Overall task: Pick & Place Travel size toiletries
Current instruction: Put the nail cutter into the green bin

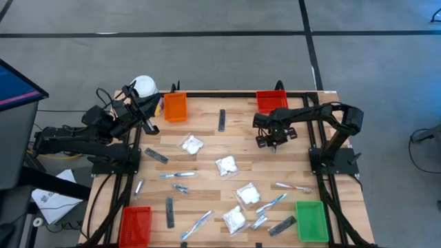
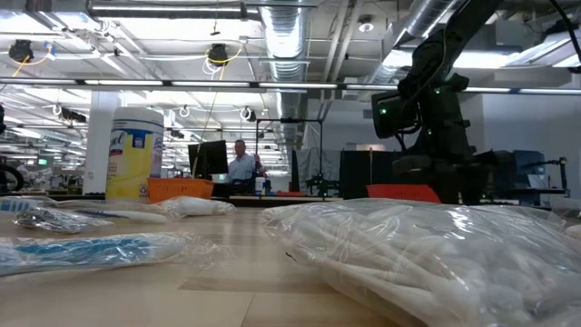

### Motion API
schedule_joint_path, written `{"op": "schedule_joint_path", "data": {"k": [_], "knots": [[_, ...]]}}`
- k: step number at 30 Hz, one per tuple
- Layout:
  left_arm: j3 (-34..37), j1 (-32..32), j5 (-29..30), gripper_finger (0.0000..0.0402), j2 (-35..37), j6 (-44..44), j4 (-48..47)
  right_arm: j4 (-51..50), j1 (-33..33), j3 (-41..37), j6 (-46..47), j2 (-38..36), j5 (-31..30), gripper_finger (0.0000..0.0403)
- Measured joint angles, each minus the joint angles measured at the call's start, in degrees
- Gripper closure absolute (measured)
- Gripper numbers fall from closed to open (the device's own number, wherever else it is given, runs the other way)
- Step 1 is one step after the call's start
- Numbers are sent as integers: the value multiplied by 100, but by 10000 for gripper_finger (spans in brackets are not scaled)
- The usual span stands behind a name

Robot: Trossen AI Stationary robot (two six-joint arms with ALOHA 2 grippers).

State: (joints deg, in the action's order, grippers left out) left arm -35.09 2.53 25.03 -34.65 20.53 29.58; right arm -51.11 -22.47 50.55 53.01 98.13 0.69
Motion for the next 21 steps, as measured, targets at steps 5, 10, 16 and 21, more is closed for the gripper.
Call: {"op": "schedule_joint_path", "data": {"k": [5, 10, 16, 21], "knots": [[0, 2, -1, 394, 0, 0, 0, 136, 83, -9, -147, 0, -90, 337], [0, 1, -1, 394, 0, 4, -2, 48, 256, -7, -329, -100, -182, 363], [0, 0, -1, 394, 0, 9, -4, -433, 776, -18, -2, -921, -149, 354], [0, 0, -1, 394, 0, 11, -4, -856, 1525, -25, 709, -1885, 17, 349]]}}
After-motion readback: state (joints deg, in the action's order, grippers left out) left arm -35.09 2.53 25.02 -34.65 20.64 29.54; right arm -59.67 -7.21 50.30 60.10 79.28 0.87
